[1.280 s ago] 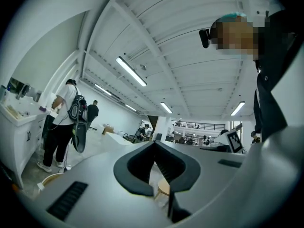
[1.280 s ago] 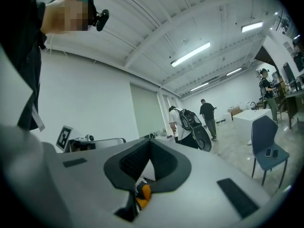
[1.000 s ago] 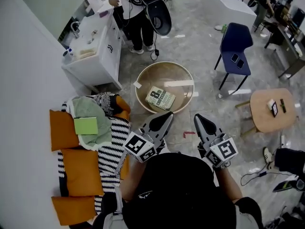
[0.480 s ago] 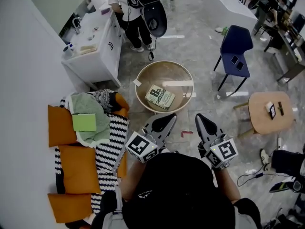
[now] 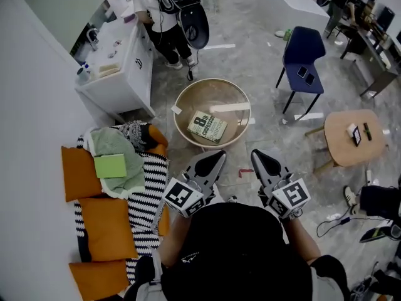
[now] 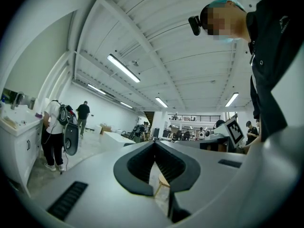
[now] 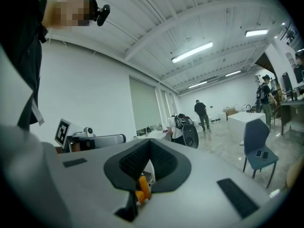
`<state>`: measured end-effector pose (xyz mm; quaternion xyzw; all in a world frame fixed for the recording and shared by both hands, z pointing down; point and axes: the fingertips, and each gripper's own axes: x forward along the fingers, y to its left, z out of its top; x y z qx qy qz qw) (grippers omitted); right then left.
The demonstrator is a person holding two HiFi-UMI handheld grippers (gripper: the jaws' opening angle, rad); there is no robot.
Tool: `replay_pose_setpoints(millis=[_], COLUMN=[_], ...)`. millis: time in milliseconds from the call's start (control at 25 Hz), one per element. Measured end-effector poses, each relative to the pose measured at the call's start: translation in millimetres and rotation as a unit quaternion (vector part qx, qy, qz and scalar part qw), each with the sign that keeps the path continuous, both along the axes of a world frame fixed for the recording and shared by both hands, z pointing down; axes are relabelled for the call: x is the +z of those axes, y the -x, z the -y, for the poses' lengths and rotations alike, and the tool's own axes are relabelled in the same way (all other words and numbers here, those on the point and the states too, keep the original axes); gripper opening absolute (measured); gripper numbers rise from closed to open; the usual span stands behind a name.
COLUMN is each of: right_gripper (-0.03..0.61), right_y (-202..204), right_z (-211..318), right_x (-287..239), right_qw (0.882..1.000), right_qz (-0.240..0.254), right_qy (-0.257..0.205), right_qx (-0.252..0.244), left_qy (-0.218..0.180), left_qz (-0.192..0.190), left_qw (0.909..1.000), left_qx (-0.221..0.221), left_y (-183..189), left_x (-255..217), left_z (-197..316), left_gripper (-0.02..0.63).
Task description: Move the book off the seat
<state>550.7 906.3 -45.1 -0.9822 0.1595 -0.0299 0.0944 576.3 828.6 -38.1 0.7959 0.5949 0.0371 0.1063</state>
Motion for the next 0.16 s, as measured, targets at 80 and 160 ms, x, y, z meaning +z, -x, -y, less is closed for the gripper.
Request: replay_pose_setpoints(millis=[80,160], right_gripper=[0.015,0.015], right_y=[3.6,7.6], right_z=[-2.6,-6.4], right_x=[4.4,10.2], right_qw=[1.000,1.000], right_qz=[0.002,0.006], right_qy=[0.007,0.020], right_qx=[0.000,0.003], left_qy=[0.000,0.000], left_qz=[0.007,0.012], left_qw=[1.0000,0.9999], left_qx=[0.004,0.012], left_y=[3.4,7.2], left_x=[0.5,0.4], left_z=[-4.7,-9.4], left_gripper=[0.009,0.009])
